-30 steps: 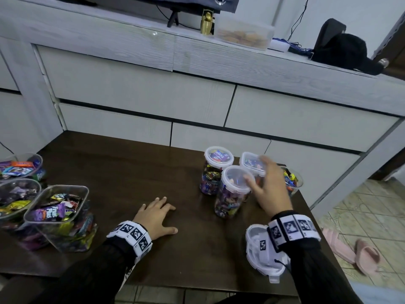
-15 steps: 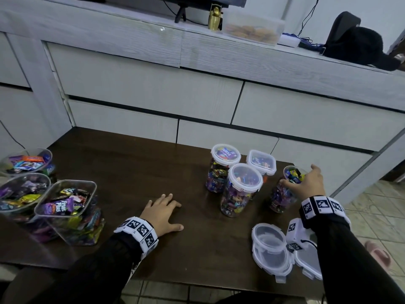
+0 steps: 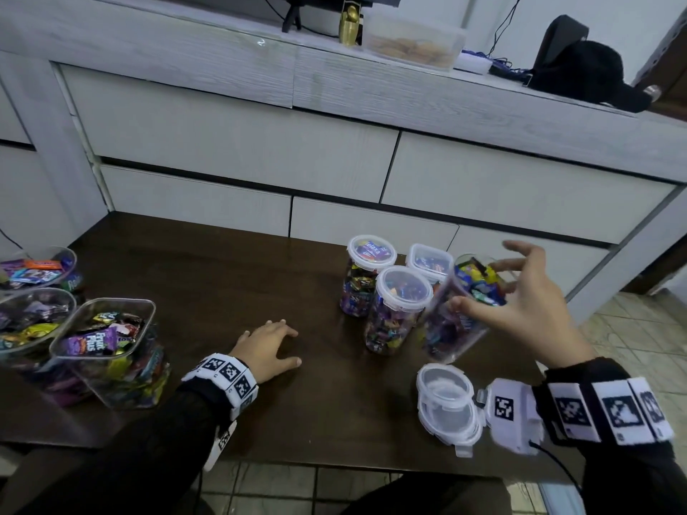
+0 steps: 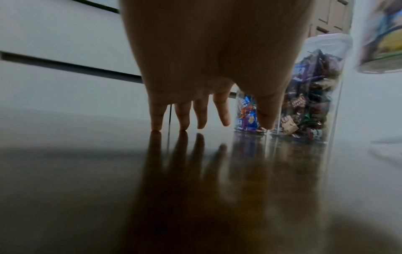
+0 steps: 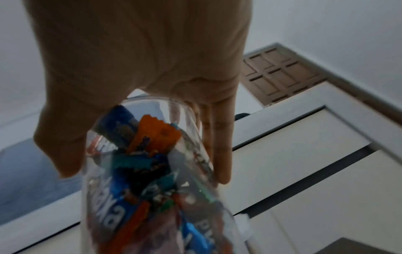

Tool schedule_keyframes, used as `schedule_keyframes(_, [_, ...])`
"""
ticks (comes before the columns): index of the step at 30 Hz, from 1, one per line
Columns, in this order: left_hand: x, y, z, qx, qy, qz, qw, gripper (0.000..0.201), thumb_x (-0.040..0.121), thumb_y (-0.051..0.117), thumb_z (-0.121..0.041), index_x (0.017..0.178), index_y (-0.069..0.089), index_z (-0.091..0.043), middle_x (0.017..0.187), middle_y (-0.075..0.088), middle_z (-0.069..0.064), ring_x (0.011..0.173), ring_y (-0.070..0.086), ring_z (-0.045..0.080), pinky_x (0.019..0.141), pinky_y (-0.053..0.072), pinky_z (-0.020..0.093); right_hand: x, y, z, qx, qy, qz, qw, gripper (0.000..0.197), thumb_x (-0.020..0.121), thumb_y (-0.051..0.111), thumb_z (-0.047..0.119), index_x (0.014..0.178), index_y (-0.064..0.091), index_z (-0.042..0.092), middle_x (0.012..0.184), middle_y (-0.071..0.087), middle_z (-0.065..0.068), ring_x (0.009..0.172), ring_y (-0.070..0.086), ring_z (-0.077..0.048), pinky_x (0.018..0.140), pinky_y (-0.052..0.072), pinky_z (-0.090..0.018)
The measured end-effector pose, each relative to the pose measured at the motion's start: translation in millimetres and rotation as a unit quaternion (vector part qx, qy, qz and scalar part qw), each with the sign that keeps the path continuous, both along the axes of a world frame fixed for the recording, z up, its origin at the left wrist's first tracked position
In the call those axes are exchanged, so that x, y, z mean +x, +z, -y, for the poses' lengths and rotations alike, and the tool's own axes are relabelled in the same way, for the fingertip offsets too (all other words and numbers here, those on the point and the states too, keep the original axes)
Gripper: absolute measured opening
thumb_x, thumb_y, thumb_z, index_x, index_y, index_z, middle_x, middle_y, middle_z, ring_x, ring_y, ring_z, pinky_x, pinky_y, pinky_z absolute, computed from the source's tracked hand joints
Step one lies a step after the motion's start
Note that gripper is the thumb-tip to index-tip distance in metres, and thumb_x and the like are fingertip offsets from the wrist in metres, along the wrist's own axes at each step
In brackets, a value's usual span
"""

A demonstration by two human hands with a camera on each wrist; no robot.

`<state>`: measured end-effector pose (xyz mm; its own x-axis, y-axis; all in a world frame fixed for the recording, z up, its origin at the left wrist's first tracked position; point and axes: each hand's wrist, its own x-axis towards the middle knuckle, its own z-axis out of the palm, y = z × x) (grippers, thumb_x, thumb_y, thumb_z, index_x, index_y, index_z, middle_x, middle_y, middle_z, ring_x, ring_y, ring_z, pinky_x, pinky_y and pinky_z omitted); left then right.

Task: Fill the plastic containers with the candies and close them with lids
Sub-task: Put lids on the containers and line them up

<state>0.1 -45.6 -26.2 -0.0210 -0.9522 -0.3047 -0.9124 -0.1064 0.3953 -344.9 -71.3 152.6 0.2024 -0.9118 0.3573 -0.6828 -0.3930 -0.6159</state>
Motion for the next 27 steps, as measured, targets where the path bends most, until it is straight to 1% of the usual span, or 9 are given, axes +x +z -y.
schedule_keyframes(4, [7,5,-4,-0.062,0.017,-0.087,0.994,0.050,0.092,0.062,-0.042,0.138,0.043,-0.034,0.157,0.029,-0.008,0.141,0.032,0.012,0.118,0.025,0.043,46,-11,-26,0.036,0.097,-0.011,0.995,0.092,0.048,0.081,0.064,0.120,0.028,0.041,0.106,0.052,0.023,0.093,0.058,0.014,0.073,0.044,0.000])
schedule_keyframes(8, [11,10,-11,-0.096,-0.021,-0.172,0.980,0.062,0.084,0.073,-0.036,0.136,0.040,-0.042,0.151,0.036,-0.016,0.136,0.033,0.002,0.111,0.026,0.023,91,-43,-35,0.089,0.176,-0.068,0.978,0.092,0.052,0.081,0.060,0.123,0.027,0.038,0.115,0.051,0.021,0.104,0.057,0.005,0.089,0.050,-0.018])
schedule_keyframes(11, [11,17,-14,-0.084,-0.052,-0.209,0.973,0.084,0.066,0.083,-0.046,0.134,0.034,-0.050,0.141,0.044,-0.020,0.129,0.040,-0.002,0.107,0.033,0.023,116,-68,-31,0.131,0.207,-0.091,0.965,0.096,0.056,0.084,0.051,0.129,0.026,0.033,0.129,0.048,0.009,0.118,0.049,0.000,0.098,0.049,-0.029])
schedule_keyframes(14, [8,22,-16,-0.075,-0.061,-0.253,0.963,0.104,0.047,0.090,-0.056,0.133,0.031,-0.055,0.131,0.051,-0.024,0.123,0.047,-0.004,0.105,0.040,0.027,132,-82,-24,0.144,0.206,-0.085,0.964,0.098,0.057,0.085,0.047,0.132,0.026,0.028,0.131,0.046,0.006,0.118,0.049,-0.003,0.099,0.047,-0.029])
schedule_keyframes(17, [0,22,-14,-0.091,-0.061,-0.306,0.946,0.118,0.039,0.096,-0.052,0.135,0.028,-0.057,0.126,0.056,-0.025,0.119,0.054,-0.005,0.099,0.045,0.019,141,-87,-17,0.148,0.205,-0.075,0.965,0.099,0.057,0.085,0.048,0.132,0.025,0.030,0.132,0.045,0.006,0.117,0.050,-0.004,0.099,0.047,-0.030])
schedule_keyframes(21, [-16,23,-12,-0.127,-0.055,-0.361,0.922,0.109,0.041,0.098,-0.046,0.130,0.036,-0.059,0.124,0.060,-0.024,0.115,0.059,-0.003,0.093,0.049,0.016,142,-85,-18,0.143,0.231,-0.085,0.959,0.105,0.059,0.083,0.052,0.140,0.021,0.027,0.139,0.039,0.004,0.123,0.045,-0.005,0.103,0.042,-0.025])
schedule_keyframes(23, [-21,23,-13,-0.128,-0.051,-0.375,0.917,0.096,0.044,0.097,-0.045,0.124,0.045,-0.054,0.119,0.066,-0.019,0.110,0.063,0.000,0.094,0.052,0.023,131,-78,-17,0.129,0.222,-0.075,0.963,0.096,0.060,0.079,0.058,0.136,0.031,0.024,0.132,0.045,0.007,0.115,0.049,-0.001,0.096,0.044,-0.020])
schedule_keyframes(25, [-22,22,-13,-0.123,-0.045,-0.382,0.915,0.091,0.044,0.097,-0.046,0.121,0.049,-0.052,0.116,0.068,-0.017,0.108,0.064,0.001,0.094,0.052,0.025,111,-72,-13,0.088,0.195,-0.057,0.975,0.058,0.068,0.075,0.054,0.110,0.051,0.021,0.103,0.059,0.009,0.085,0.055,0.003,0.072,0.046,-0.015])
schedule_keyframes(27, [-21,24,-12,-0.108,-0.044,-0.384,0.916,0.089,0.043,0.096,-0.048,0.119,0.049,-0.053,0.116,0.068,-0.018,0.109,0.064,0.001,0.094,0.051,0.023,81,-70,-5,0.074,0.156,-0.102,0.980,0.025,0.079,0.071,0.041,0.081,0.056,0.022,0.074,0.058,0.012,0.065,0.053,0.001,0.058,0.037,-0.016])
